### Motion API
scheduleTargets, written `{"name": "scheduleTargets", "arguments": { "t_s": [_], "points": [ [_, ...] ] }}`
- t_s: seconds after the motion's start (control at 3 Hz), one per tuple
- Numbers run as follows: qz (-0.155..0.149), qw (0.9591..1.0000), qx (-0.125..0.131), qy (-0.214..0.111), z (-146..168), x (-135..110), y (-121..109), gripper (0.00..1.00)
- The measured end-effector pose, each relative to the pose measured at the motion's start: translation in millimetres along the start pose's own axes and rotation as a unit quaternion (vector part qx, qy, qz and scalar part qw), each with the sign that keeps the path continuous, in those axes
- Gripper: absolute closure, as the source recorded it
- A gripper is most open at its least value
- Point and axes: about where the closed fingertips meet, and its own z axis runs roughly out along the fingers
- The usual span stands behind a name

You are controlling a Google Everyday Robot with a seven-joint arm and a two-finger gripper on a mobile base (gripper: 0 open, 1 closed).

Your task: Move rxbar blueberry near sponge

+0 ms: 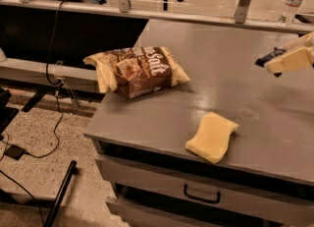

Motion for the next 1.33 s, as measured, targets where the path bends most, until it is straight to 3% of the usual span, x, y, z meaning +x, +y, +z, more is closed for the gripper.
{"name": "scheduleTargets", "arguments": {
  "t_s": [0.33,0.67,1.0,1.33],
  "points": [
    [0.004,0.9995,-0.031,0.01,2,9,55,1.0],
    [0.01,0.9985,-0.048,0.023,14,20,70,1.0],
    [0.01,0.9985,-0.048,0.023,14,20,70,1.0],
    [-0.009,0.9957,-0.089,0.024,10,23,104,1.0]
  ]
}}
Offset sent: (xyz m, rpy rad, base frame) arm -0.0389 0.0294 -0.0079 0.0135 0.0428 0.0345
